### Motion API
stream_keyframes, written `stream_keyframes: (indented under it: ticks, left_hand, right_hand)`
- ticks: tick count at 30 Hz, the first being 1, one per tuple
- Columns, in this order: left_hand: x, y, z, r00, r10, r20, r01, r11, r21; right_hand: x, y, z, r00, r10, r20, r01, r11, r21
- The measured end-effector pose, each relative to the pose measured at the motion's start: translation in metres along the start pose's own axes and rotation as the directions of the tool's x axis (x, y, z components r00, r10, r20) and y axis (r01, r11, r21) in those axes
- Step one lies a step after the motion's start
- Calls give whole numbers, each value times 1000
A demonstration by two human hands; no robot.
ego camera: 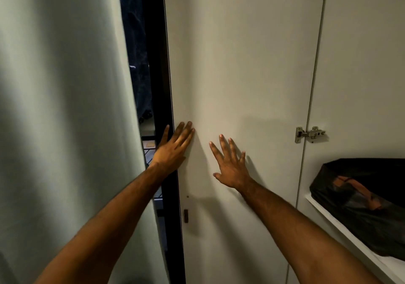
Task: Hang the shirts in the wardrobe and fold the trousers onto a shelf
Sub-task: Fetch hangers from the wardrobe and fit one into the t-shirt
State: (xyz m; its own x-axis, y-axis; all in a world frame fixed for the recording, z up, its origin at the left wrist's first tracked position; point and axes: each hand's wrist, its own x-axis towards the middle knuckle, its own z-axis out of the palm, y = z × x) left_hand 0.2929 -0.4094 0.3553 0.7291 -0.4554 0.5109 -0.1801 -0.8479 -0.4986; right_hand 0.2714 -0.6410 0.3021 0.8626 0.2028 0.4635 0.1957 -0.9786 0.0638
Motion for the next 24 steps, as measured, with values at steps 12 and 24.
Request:
stream_keyframes:
  ticks: [12,24]
  left_hand:
    - [2,52,10,981,78,-175,-101,987,-125]
    - [48,357,-96,811,396,-430,-579,650,-492]
  right_hand:
    - [-48,42,-18,1000,15,-23,-17,998,-61]
    - [-305,231,-107,880,473,-41,-447,798,-404]
